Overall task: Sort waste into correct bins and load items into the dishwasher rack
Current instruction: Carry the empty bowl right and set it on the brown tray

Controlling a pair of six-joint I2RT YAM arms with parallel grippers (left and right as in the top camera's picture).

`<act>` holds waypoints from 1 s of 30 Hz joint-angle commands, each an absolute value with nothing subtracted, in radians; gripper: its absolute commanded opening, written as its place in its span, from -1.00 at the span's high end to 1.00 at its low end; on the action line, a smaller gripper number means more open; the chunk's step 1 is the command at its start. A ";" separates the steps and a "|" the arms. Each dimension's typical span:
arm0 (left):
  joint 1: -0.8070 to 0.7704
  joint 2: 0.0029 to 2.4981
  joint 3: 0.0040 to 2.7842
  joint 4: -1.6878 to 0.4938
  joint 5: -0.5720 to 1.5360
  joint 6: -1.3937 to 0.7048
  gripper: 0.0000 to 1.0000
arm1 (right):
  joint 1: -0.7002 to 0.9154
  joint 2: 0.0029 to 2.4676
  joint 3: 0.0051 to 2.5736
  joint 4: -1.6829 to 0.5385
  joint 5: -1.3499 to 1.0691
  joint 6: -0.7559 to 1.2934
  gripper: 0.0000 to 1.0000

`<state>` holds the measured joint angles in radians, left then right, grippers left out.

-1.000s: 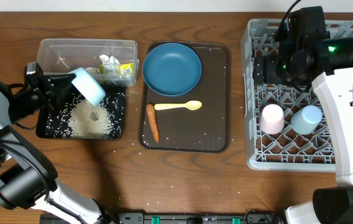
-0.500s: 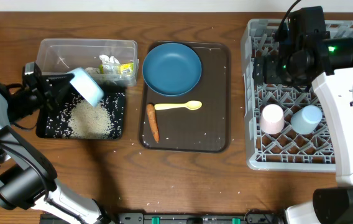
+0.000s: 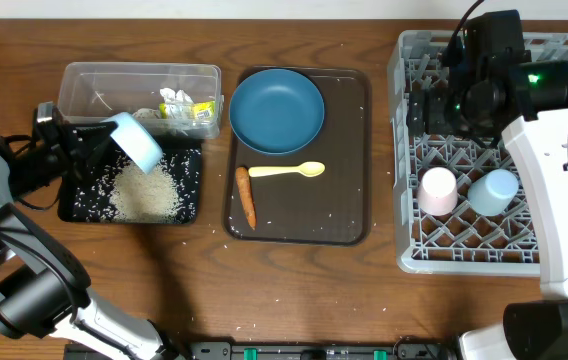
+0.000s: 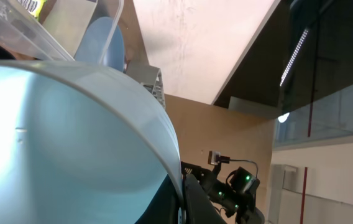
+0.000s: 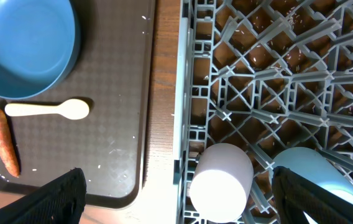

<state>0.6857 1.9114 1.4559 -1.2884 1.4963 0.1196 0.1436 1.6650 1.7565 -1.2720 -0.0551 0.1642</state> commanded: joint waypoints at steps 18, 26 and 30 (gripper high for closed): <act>0.500 1.761 1.470 -1.275 1.364 0.145 0.88 | 0.138 1.663 1.750 -1.269 -0.049 0.160 -0.86; 0.263 1.698 1.470 -1.250 1.074 0.145 0.88 | 0.138 1.663 1.750 -1.270 -0.049 0.159 -0.86; 0.047 1.697 1.470 -1.214 0.902 0.135 0.88 | 0.138 1.663 1.750 -1.267 -0.049 0.159 -0.86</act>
<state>0.1806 1.7145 1.4555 -1.2263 1.0851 0.1314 0.1440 1.6650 1.7565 -1.2697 -0.0551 0.1642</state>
